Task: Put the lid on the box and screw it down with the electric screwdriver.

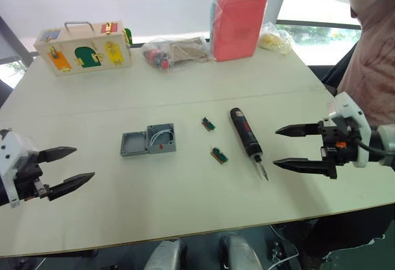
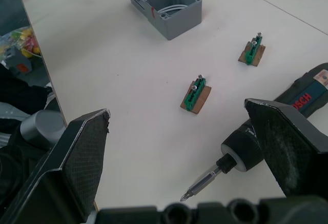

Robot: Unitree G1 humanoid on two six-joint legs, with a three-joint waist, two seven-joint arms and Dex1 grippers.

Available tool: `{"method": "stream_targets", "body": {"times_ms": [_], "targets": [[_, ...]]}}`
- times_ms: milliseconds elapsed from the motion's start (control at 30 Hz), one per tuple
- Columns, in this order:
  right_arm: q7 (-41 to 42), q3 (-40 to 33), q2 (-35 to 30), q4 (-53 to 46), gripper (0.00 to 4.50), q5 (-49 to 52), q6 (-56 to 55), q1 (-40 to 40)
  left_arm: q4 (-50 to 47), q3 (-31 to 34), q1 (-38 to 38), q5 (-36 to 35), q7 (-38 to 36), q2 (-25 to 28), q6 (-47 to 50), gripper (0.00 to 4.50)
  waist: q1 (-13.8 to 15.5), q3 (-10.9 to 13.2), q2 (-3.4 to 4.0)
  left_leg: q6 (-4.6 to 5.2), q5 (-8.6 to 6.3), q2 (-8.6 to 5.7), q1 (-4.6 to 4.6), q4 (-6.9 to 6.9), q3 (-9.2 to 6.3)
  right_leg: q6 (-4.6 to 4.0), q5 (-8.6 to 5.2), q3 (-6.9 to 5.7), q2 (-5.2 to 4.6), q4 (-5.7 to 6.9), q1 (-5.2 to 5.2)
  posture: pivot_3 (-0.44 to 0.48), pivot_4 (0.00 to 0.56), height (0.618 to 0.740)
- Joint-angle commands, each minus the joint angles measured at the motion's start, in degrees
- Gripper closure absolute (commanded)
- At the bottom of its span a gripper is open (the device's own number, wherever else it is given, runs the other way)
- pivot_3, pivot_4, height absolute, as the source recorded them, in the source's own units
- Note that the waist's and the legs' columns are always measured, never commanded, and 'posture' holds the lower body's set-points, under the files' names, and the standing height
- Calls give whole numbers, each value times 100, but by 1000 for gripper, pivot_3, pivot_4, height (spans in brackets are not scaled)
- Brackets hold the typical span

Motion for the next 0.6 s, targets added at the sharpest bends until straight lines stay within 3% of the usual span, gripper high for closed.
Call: {"method": "stream_targets", "body": {"times_ms": [33,600], "targets": [[11,-35,2,-24,0,-21,-32,-98,-106,-9,-66,8,49,-36,-56,61,-6,1,2,0,0,0,0,0,1,0,0,1,0,0,0,0,150,740],[-179,1,100,-127,0,-83,32,-105,-73,-363,-452,34,176,-92,-81,61,-7,4,7,0,0,1,1,0,0,1,2,0,1,0,0,0,150,740]]}}
